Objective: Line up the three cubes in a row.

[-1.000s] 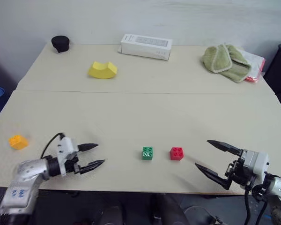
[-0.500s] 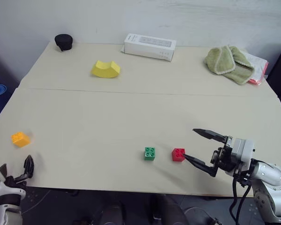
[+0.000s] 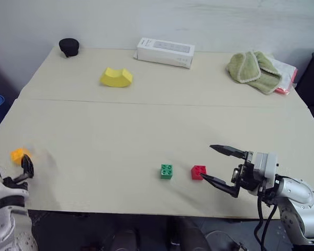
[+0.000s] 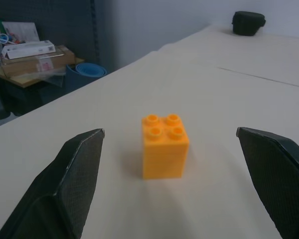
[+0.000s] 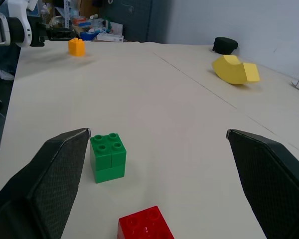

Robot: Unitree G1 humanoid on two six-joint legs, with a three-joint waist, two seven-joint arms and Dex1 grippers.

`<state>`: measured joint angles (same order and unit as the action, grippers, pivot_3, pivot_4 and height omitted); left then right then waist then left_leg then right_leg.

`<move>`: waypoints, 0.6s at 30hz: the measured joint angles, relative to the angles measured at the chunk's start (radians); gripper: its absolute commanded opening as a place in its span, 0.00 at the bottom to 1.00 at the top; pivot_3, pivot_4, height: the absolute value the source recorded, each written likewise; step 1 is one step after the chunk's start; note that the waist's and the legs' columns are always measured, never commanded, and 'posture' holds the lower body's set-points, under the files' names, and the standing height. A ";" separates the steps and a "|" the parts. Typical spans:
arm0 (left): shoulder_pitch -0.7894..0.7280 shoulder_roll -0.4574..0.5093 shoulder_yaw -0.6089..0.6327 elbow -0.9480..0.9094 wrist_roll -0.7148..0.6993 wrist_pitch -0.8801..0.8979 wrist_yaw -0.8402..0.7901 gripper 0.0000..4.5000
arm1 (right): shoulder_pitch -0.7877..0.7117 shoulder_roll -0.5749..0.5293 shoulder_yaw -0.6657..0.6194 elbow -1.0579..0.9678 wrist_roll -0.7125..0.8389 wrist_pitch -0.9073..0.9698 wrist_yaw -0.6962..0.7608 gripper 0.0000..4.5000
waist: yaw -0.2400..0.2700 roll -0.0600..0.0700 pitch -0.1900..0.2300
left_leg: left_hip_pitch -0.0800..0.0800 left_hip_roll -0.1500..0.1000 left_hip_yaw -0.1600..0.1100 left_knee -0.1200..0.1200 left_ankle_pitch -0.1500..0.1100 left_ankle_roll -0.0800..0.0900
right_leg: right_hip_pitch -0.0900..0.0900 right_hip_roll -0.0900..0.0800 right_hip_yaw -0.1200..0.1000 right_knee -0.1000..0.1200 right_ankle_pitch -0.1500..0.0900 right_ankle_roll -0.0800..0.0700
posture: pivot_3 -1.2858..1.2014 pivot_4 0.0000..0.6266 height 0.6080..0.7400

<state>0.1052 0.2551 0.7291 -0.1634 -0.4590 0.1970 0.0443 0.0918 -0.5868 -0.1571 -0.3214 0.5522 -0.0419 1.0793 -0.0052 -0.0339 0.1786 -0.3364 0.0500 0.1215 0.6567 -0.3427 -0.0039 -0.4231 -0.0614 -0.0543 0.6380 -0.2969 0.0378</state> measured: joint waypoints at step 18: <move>-0.188 0.128 -0.075 0.300 0.115 0.019 0.044 0.37 | 0.044 0.020 0.024 -0.001 -0.045 -0.034 -0.061 1.00 | 0.003 -0.001 0.000 | 0.000 0.000 -0.001 0.000 0.001 -0.002 | 0.000 0.000 -0.002 0.001 0.000 0.000 | 0.52 0.24 1.00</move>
<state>-0.0827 0.3835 0.6543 0.1362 -0.3443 0.2165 0.0888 0.1361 -0.5666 -0.1327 -0.3220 0.5072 -0.0757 1.0180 -0.0027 -0.0347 0.1782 -0.3360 0.0504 0.1209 0.6567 -0.3418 -0.0060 -0.4234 -0.0618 -0.0559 0.6394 -0.2970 0.0375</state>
